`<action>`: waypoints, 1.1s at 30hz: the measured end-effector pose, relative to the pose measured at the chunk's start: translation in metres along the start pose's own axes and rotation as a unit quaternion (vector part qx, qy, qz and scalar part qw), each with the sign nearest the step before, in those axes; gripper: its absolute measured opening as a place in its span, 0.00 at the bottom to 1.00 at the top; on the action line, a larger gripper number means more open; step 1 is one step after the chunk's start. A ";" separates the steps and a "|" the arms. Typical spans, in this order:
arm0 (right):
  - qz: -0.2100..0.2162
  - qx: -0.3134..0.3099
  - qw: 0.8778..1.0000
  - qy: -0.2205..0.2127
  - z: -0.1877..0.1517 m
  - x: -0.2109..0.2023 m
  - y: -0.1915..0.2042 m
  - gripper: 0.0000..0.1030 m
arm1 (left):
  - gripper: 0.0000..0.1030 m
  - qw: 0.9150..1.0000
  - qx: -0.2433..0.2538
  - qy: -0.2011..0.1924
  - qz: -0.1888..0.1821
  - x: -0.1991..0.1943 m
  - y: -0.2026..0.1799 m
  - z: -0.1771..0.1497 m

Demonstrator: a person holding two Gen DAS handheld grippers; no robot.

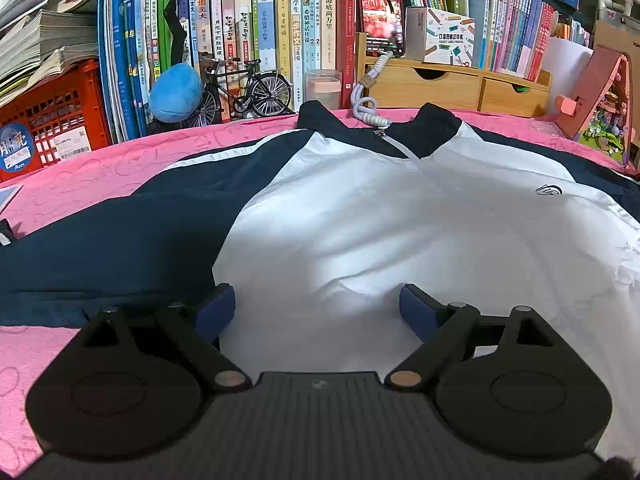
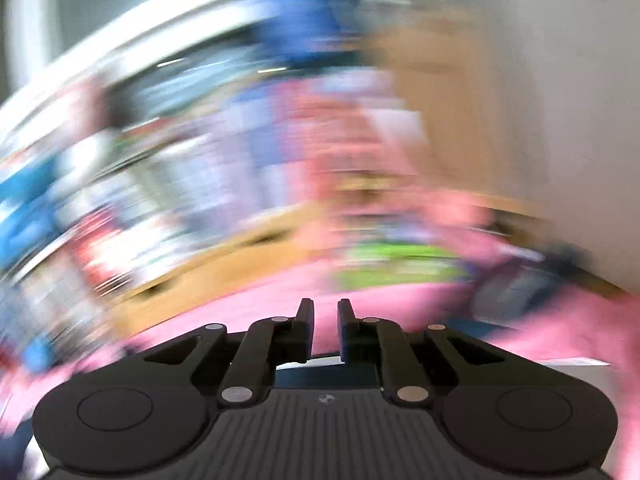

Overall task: Fold clothes
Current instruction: 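Grasp the striped navy cuff with the right gripper and lift it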

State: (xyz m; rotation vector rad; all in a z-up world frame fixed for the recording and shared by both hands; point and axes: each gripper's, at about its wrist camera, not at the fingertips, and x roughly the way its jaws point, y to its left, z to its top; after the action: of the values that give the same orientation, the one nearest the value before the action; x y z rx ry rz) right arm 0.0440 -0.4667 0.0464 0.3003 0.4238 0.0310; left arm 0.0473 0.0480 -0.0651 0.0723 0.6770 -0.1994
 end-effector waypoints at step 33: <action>-0.050 0.076 0.996 0.026 -0.010 0.045 -0.022 0.20 | 0.97 1.000 0.004 0.005 -0.012 0.001 -0.002 -0.001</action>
State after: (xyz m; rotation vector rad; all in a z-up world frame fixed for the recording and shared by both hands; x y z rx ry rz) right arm 0.0802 -0.4813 0.0136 0.4286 0.4927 -0.0915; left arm 0.0475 0.0464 -0.0664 0.0721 0.6883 -0.2252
